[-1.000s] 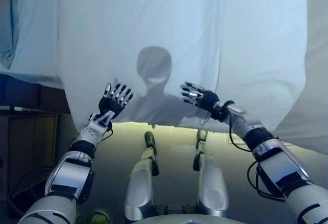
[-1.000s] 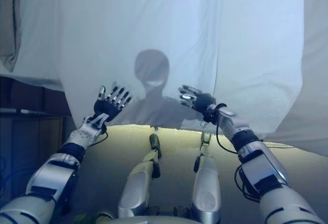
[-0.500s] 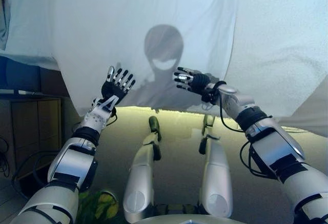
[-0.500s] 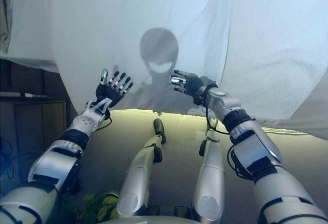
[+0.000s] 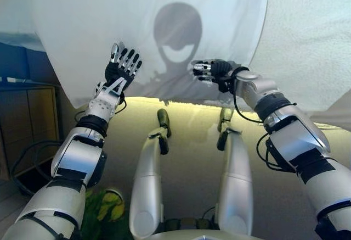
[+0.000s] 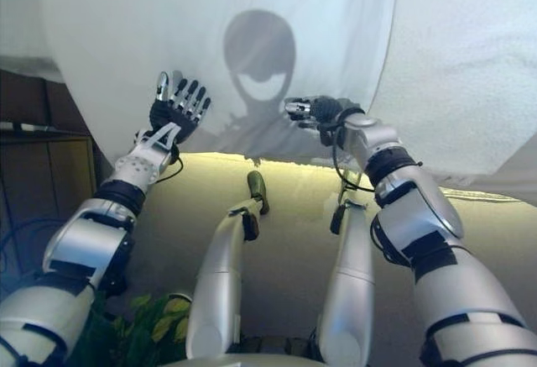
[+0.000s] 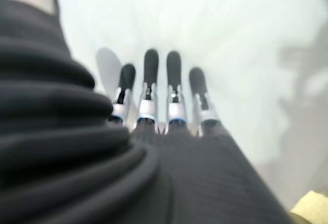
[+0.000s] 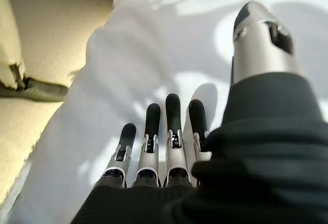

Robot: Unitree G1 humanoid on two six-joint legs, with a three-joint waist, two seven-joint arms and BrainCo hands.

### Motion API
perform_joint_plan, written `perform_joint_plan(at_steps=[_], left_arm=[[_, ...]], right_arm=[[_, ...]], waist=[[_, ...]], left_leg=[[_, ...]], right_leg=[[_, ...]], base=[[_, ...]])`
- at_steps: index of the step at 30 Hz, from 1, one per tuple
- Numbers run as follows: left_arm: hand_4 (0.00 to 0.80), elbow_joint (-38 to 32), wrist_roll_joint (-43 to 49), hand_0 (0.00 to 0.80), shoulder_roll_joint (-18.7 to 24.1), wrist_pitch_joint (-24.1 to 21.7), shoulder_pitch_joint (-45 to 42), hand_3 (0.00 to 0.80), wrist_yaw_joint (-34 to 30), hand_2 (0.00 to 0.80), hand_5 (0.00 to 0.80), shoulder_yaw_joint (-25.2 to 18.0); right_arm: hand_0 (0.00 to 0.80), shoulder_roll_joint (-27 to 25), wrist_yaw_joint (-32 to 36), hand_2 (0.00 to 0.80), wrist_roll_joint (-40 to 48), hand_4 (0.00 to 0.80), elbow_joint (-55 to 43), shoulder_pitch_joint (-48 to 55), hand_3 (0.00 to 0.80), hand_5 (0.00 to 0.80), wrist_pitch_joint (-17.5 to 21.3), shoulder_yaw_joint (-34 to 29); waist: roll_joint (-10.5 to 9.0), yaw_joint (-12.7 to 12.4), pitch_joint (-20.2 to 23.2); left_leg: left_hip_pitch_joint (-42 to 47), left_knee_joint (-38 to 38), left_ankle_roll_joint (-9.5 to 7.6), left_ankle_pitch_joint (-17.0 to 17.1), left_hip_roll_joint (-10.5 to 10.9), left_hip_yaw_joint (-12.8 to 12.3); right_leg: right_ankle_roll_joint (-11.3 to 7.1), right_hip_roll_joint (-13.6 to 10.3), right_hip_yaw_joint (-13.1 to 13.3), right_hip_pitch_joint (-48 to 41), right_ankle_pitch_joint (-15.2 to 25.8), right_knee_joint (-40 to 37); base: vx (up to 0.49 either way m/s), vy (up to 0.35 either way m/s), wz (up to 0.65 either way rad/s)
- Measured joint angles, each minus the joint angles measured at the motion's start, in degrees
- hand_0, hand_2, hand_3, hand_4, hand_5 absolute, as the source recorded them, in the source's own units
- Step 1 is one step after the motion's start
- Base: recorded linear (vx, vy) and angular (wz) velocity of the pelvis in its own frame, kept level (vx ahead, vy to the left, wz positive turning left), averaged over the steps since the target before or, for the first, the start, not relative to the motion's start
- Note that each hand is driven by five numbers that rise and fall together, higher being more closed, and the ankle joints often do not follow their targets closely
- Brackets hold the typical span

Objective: Make the bed neatly

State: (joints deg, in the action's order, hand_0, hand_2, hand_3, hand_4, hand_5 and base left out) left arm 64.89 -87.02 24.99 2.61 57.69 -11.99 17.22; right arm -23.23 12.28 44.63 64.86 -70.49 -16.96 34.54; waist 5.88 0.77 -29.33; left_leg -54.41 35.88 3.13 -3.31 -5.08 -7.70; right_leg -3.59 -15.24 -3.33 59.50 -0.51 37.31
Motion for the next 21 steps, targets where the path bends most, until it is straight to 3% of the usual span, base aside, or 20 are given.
perform_joint_plan(at_steps=[9, 16, 21], left_arm=[[0.0, 3.49, -3.99, 0.0, 0.66, 3.59, 0.11, 0.0, 6.61, 0.0, 0.0, -0.07], [0.0, 7.57, -8.14, 0.0, 0.69, 7.9, 0.0, 0.0, 9.53, 0.0, 0.0, -0.32], [0.0, 7.57, -11.92, 0.0, 0.73, 8.21, 0.19, 0.0, 11.27, 0.0, 0.0, -0.64]], right_arm=[[0.0, -0.92, -0.45, 0.0, -1.26, 0.0, 4.31, -1.64, 0.0, 0.0, -4.11, 0.11], [0.0, -1.51, -0.04, 0.0, -1.47, 0.0, 6.54, -1.67, 0.0, 0.0, -6.05, 0.11], [0.0, -2.4, -0.09, 0.0, -2.81, 0.0, 6.79, -1.7, 0.0, 0.0, -7.11, 0.11]], waist=[[0.17, -0.05, -0.08], [0.19, -0.12, -0.09], [0.21, -0.07, -0.1]], left_leg=[[-8.25, 6.4, -0.38, -1.07, -0.58, 0.8], [-10.94, 7.14, -0.36, -1.11, -0.64, 1.27], [-12.22, 7.22, -0.22, -1.18, -0.68, 1.25]], right_leg=[[0.15, 0.3, 1.47, 7.64, -0.11, 4.79], [0.19, 0.84, 1.94, 10.24, -0.13, 5.56], [0.35, 1.02, 2.14, 11.78, -0.25, 5.87]], base=[[-0.045, 0.013, 0.01], [-0.041, -0.009, 0.01], [-0.043, -0.014, 0.0]])
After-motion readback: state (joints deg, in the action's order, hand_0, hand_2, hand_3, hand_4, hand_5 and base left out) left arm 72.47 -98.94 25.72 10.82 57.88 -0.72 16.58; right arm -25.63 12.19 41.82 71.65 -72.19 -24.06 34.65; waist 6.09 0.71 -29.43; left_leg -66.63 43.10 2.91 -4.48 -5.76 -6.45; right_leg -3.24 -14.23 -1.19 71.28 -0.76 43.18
